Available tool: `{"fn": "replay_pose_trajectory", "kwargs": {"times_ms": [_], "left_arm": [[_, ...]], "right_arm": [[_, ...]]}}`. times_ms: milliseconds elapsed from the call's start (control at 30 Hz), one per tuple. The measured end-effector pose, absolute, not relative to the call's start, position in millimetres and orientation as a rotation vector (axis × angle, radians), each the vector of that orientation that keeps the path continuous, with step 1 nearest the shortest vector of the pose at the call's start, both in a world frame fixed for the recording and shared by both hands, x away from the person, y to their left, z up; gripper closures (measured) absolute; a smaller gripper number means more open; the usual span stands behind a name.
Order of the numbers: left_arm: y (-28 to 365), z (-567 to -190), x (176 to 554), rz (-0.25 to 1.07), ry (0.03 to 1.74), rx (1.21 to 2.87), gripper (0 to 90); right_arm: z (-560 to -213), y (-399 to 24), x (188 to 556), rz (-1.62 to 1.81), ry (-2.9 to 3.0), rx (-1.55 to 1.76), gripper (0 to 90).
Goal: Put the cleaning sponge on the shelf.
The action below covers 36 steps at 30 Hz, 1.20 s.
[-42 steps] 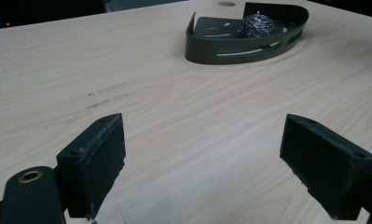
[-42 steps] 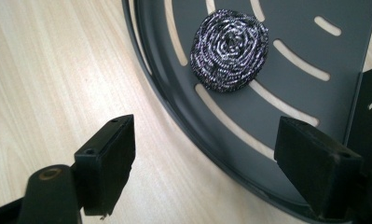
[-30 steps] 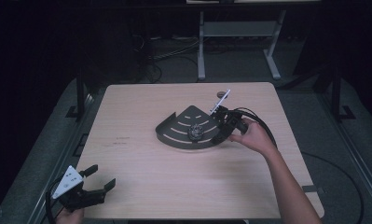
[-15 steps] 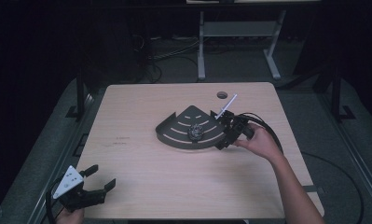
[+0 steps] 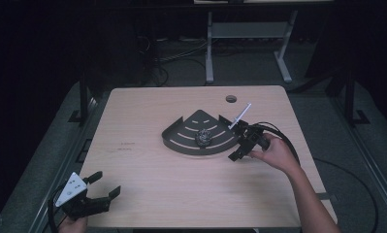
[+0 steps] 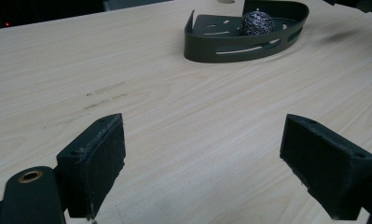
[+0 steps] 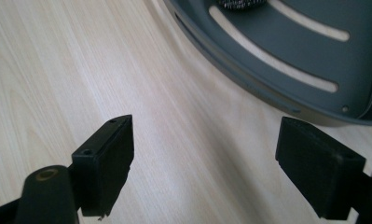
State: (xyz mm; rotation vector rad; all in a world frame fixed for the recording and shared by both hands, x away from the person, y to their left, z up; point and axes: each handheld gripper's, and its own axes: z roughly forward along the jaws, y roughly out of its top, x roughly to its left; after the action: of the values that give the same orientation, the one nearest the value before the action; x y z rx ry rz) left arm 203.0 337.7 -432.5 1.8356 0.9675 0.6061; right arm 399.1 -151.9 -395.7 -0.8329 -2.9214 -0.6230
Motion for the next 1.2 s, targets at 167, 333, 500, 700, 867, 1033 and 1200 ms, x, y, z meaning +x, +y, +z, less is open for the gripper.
{"fn": "replay_pose_trajectory", "kwargs": {"times_ms": [167, 333, 500, 700, 867, 1033, 1200], "left_arm": [[338, -433, 203, 0.606, 0.968, 1.836, 13.3], [337, -433, 203, 0.605, 0.968, 1.836, 13.3], [338, -433, 203, 0.606, 0.967, 1.836, 13.3], [337, -433, 203, 0.606, 0.967, 1.836, 13.3], [337, -433, 203, 0.606, 0.967, 1.837, 13.3], [336, -433, 203, 0.607, 0.965, 1.840, 13.3], [337, -433, 203, 0.608, 0.966, 1.839, 13.3]], "right_arm": [[-399, -156, 394, -0.655, -2.905, -0.832, 19.1], [-402, -159, 388, -0.655, -2.906, -0.828, 19.2], [-406, -163, 382, -0.661, -2.906, -0.825, 19.2], [-410, -168, 374, -0.659, -2.902, -0.836, 19.2], [-413, -172, 367, -0.651, -2.905, -0.835, 19.4], [-415, -176, 361, -0.658, -2.903, -0.837, 19.3], [-416, -179, 356, -0.664, -2.907, -0.839, 19.3]]}}
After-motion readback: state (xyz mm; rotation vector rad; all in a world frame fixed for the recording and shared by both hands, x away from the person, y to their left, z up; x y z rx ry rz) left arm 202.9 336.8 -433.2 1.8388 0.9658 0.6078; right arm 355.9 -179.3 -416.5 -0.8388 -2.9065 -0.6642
